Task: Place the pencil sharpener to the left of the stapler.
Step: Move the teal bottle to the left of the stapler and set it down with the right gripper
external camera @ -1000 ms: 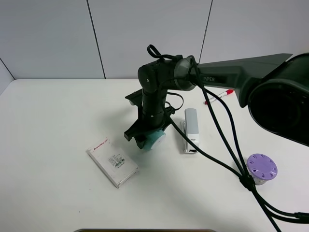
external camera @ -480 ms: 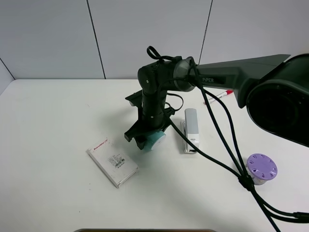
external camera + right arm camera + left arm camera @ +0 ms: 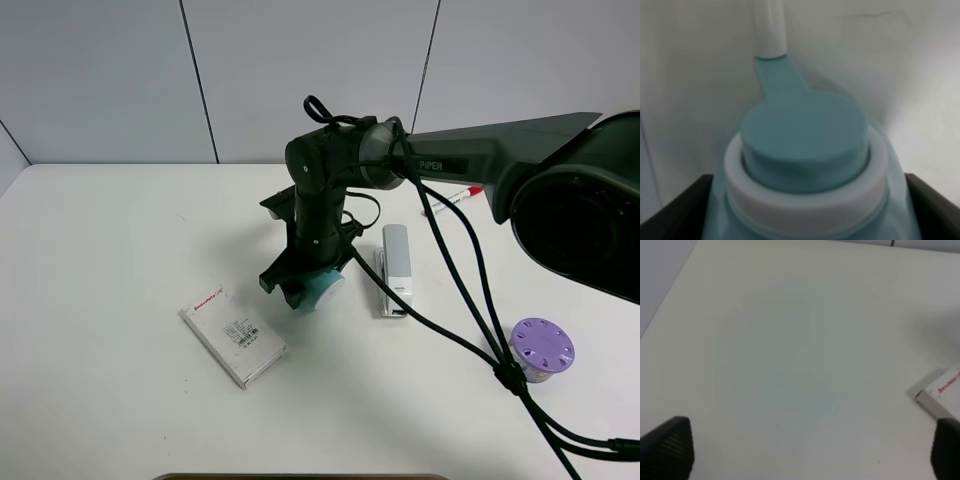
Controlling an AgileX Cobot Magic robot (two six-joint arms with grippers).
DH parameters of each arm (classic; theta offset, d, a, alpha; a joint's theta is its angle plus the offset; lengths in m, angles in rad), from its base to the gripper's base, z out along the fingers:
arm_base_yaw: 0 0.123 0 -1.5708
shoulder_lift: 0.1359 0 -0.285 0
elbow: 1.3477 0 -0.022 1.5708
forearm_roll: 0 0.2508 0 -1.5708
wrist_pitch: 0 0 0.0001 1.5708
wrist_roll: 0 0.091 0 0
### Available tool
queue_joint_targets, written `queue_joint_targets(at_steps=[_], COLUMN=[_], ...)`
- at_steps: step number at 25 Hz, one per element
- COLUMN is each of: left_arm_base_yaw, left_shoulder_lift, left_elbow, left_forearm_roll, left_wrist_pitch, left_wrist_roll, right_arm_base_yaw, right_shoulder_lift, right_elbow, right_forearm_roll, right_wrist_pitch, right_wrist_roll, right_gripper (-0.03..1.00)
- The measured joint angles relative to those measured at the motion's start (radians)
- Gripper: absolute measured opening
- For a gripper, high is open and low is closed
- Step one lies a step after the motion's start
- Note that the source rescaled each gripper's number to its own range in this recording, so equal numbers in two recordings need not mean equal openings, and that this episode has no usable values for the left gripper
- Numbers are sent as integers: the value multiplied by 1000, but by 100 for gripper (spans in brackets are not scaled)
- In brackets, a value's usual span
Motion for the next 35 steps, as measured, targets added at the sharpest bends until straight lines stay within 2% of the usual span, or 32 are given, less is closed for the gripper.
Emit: queue_joint_targets(at_steps=[21,22,25,26,29,35], left_arm_base_yaw=[0,0,0,0,0,0], left_shoulder_lift=[0,0,0,0,0,0], left_elbow=[0,0,0,0,0,0], left_forearm_roll=[0,0,0,0,0,0], left_wrist_pitch=[0,0,0,0,0,0], left_wrist_roll=[0,0,0,0,0,0], right_arm_base_yaw=[0,0,0,0,0,0], right_shoulder_lift=[12,12,13,13,13,13], right_elbow=[-2,-2,-2,-2,-2,-2], right_forearm_roll=[-3,-3,-5,-5,-5,-5], right_wrist_pitch=[-17,-17,-16,-16,-15,-7], right_wrist_roll=[0,0,0,0,0,0], right_gripper=[0,4,32,38,44,45])
